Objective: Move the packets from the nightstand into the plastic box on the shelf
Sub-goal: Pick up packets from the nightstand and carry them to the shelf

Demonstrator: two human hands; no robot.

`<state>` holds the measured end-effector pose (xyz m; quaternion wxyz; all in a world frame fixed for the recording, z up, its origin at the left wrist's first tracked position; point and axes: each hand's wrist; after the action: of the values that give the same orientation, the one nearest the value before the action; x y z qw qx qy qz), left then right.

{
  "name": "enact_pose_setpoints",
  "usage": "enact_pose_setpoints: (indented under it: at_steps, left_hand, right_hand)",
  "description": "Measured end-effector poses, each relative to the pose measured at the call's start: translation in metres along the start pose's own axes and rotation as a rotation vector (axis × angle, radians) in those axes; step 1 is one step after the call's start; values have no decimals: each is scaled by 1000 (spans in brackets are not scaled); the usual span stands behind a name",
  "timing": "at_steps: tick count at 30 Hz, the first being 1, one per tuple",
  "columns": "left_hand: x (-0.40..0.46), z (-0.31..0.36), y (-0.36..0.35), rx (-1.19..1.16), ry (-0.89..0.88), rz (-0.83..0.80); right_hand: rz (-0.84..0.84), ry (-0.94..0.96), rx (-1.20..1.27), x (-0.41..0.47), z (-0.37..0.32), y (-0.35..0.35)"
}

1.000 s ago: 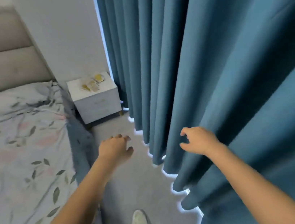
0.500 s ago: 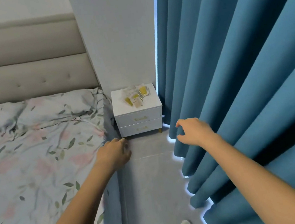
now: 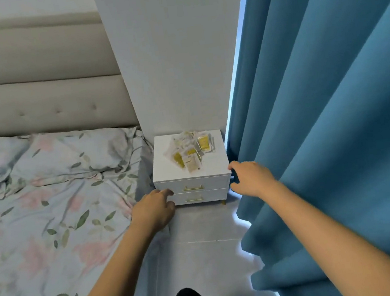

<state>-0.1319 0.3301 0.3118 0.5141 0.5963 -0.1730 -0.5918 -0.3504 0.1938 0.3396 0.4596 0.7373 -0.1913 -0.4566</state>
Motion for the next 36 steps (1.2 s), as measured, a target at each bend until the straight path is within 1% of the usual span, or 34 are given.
enact_pose_setpoints:
  at_steps: [7, 11, 13, 16, 21, 25, 29, 31, 33, 34, 36]
  left_hand:
    - [112, -22, 32, -83, 71, -20]
    - [190, -33, 47, -146, 83, -8]
    - [230, -37, 52, -174, 104, -21]
    - [283, -41, 48, -225, 102, -74]
    - [360, -42, 21, -421, -19, -257]
    - [406, -45, -11, -672, 26, -281]
    - [436, -55, -46, -927, 141, -219]
    - [449, -59, -59, -1022, 190, -212]
    - [465, -61, -67, -1096, 201, -218]
    - [474, -63, -70, -1118, 206, -220]
    - [492, -66, -74, -1136, 229, -221]
  right_hand:
    - [-60, 53, 22, 134, 8, 32]
    - [-110, 23, 49, 217, 16, 36]
    - [-162, 0, 67, 259, 20, 32]
    - [-270, -21, 99, 317, 25, 16]
    - [-428, -73, 252, 409, 31, -17]
    - [-418, -158, 430, 480, 41, -58]
    - [-439, -286, 611, 536, 46, -120]
    - [-390, -266, 691, 554, 42, -150]
    - [-307, -221, 686, 569, 37, -175]
    - [-263, -228, 656, 576, 35, -184]
    - [-171, -305, 575, 587, 31, -197]
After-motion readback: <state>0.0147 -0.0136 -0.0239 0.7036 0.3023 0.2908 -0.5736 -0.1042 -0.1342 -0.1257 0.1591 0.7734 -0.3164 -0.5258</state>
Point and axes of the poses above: each hand's wrist, its own x-axis towards the middle knuckle, its own y-axis out of the back of the hand, z = x × y, and after that the axes turned 14 degrees about -z, right-handed
